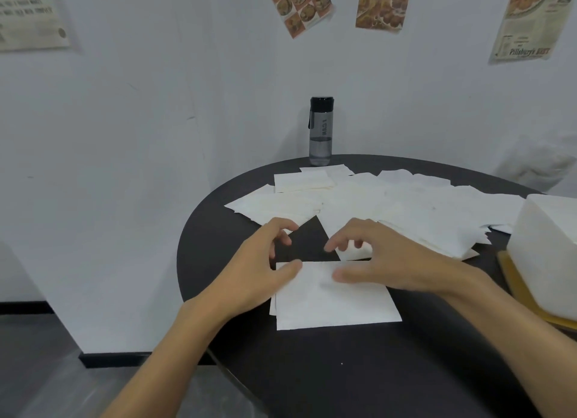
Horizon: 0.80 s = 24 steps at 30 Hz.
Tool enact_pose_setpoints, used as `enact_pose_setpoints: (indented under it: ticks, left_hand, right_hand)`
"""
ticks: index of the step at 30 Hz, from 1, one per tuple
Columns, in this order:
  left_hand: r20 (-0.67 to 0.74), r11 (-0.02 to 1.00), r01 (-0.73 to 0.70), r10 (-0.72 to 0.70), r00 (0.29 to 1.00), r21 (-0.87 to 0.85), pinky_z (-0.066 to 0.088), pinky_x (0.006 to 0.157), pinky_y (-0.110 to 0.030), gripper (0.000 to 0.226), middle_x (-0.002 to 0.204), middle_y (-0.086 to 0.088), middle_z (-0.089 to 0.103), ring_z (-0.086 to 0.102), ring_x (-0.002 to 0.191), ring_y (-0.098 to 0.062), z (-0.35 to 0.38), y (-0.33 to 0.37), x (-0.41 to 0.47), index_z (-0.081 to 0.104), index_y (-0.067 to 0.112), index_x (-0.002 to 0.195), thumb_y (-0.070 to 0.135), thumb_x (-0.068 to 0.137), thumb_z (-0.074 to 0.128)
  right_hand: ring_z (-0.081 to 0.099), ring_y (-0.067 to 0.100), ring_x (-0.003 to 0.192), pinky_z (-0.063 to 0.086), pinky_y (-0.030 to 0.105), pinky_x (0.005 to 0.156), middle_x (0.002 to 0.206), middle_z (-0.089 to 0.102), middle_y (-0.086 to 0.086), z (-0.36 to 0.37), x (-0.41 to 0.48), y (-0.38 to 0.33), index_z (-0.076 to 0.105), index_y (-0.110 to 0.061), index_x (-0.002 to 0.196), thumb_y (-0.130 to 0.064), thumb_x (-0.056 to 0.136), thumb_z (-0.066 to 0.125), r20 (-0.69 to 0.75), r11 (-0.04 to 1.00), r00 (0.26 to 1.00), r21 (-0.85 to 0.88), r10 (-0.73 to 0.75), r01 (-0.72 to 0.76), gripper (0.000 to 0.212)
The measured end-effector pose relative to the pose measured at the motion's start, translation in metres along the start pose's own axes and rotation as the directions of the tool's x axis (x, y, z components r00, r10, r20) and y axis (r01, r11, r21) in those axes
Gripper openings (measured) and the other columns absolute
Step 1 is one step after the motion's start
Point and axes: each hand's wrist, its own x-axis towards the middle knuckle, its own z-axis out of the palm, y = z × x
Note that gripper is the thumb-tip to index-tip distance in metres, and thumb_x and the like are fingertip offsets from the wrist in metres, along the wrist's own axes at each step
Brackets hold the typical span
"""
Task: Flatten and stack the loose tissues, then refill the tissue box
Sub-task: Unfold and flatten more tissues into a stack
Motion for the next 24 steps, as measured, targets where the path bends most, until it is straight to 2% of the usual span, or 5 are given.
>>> enact_pose_setpoints:
  ticks: [3, 6, 9, 16, 24]
  left_hand:
    - [-0.033, 0.998, -0.011, 0.013, 0.999, 0.063, 0.039, 0.085, -0.017, 0.030, 0.114, 0.021, 0.056, 0.051, 0.106, 0.000, -0.004, -0.006, 0.011, 0.051, 0.045, 0.116, 0.035, 0.092, 0.065]
    - [-0.044, 0.979, 0.006, 0.003, 0.999, 0.202, 0.043, 0.097, -0.027, 0.022, 0.123, 0.017, 0.056, 0.050, 0.116, -0.005, -0.009, -0.018, 0.037, 0.053, 0.039, 0.116, 0.038, 0.096, 0.060]
    - [-0.011, 0.959, 0.025, -0.022, 1.000, 0.282, 0.041, 0.106, -0.035, 0.026, 0.131, 0.011, 0.056, 0.049, 0.123, -0.012, -0.009, -0.029, 0.072, 0.056, 0.030, 0.121, 0.037, 0.097, 0.059]
    - [0.043, 0.966, 0.026, -0.038, 0.998, 0.256, 0.041, 0.099, -0.027, 0.028, 0.125, 0.008, 0.063, 0.055, 0.120, -0.011, 0.011, -0.053, 0.131, 0.066, 0.024, 0.115, 0.037, 0.092, 0.070]
    - [0.018, 0.947, 0.010, -0.017, 1.000, 0.320, 0.046, 0.099, -0.035, 0.016, 0.116, 0.010, 0.069, 0.058, 0.115, -0.012, 0.009, -0.056, 0.139, 0.073, 0.029, 0.101, 0.039, 0.089, 0.072]
  right_hand:
    - [0.038, -0.008, 0.113, 0.032, 0.018, 0.100, 0.113, 0.051, -0.027, 0.019, 0.001, -0.008, 0.065, -0.043, 0.112, -0.046, 0.081, 0.077, 0.049, 0.996, 0.995, 0.000, -0.085, 0.085, 0.033]
    - [0.035, -0.006, 0.116, 0.029, 0.025, 0.106, 0.117, 0.045, -0.026, 0.033, 0.006, -0.005, 0.062, -0.043, 0.118, -0.054, 0.084, 0.070, 0.061, 0.994, 0.994, -0.056, -0.086, 0.090, 0.038]
    - [0.031, -0.001, 0.112, 0.026, 0.027, 0.105, 0.118, 0.038, -0.021, 0.041, 0.010, -0.002, 0.054, -0.042, 0.129, -0.057, 0.092, 0.056, 0.061, 0.968, 0.991, -0.213, -0.122, 0.133, 0.040]
    - [0.030, 0.003, 0.113, 0.024, 0.025, 0.102, 0.117, 0.032, -0.021, 0.044, 0.013, 0.002, 0.046, -0.043, 0.134, -0.058, 0.095, 0.047, 0.072, 0.941, 0.983, -0.287, -0.168, 0.182, 0.042]
    - [0.031, 0.004, 0.113, 0.025, 0.027, 0.104, 0.118, 0.033, -0.020, 0.042, 0.017, 0.002, 0.045, -0.042, 0.135, -0.057, 0.095, 0.049, 0.093, 0.940, 0.980, -0.279, -0.177, 0.197, 0.043]
